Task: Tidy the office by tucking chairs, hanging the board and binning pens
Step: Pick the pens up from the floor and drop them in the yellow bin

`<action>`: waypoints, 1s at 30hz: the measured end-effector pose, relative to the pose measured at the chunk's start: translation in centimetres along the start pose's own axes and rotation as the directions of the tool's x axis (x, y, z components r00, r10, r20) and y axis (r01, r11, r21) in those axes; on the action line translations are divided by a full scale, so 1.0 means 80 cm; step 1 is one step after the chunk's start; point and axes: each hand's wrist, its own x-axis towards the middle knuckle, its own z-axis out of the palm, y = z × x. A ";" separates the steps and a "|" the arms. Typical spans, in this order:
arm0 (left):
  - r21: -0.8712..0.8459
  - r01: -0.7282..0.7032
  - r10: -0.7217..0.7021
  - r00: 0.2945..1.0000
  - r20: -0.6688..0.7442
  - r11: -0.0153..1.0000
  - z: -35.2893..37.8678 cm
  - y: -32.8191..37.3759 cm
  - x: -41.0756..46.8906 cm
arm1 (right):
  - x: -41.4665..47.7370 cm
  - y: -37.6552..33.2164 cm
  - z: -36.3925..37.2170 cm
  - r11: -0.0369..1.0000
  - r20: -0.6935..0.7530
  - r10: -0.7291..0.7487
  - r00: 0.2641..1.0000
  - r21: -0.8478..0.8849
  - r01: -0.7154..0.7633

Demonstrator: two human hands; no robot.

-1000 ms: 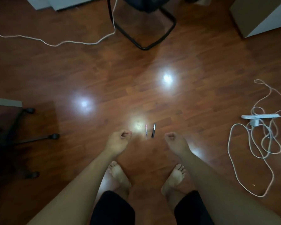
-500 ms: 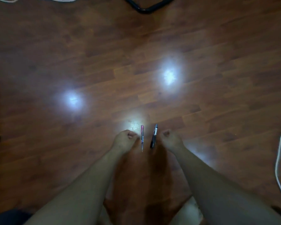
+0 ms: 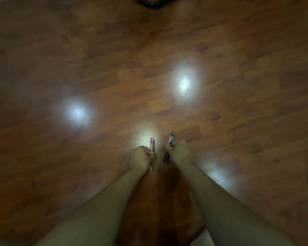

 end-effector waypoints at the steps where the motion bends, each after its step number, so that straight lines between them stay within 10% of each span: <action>1: -0.007 0.013 -0.013 1.000 0.005 1.000 -0.026 0.014 -0.023 | -0.039 -0.030 -0.026 1.000 -0.014 -0.016 1.000 0.003 0.016; 18: -0.269 -0.026 -0.006 0.993 -0.117 0.963 -0.538 0.233 -0.548 | -0.666 -0.399 -0.392 0.953 -0.024 -0.301 0.953 0.041 0.302; 30: -0.484 -0.045 -0.061 0.978 -0.201 0.874 -0.726 0.183 -0.779 | -0.926 -0.537 -0.404 0.818 0.117 -0.563 0.818 -0.062 0.571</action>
